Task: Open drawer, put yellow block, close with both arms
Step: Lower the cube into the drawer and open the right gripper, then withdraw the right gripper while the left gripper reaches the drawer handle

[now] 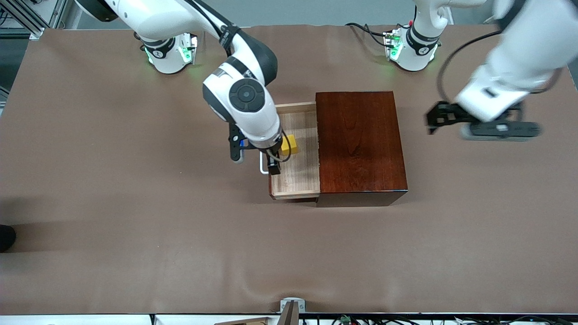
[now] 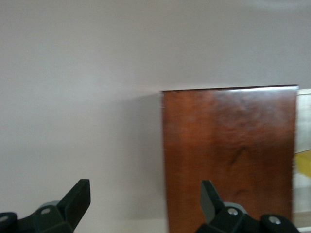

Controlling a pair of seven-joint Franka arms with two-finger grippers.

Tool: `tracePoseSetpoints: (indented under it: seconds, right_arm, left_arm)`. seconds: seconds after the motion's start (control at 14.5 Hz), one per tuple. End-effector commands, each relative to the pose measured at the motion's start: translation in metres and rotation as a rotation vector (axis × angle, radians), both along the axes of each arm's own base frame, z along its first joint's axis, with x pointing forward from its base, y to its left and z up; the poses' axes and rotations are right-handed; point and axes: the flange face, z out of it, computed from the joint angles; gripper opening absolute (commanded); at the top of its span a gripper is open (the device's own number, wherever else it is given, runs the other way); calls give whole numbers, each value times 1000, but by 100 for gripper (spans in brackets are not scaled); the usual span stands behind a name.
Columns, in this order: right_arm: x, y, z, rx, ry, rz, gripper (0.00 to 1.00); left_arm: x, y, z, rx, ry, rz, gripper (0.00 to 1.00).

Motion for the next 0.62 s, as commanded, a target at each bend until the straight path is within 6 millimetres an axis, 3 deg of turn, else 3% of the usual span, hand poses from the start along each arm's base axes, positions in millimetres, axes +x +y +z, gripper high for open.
tracePoseSetpoints:
  seconds: [0.0,0.28,0.55]
  right_arm:
    - [9,-23,22,27,28,33,100]
    - [21,-68,52,50,80,135,100]
    - [30,-111,76,35,100,232,100]
  left_arm:
    - [11,-60,-20,-24,26,49,100]
    - [5,-151,-44,-50,26,142,100]
    - [-7,-224,-71,-104,-3,231,100]
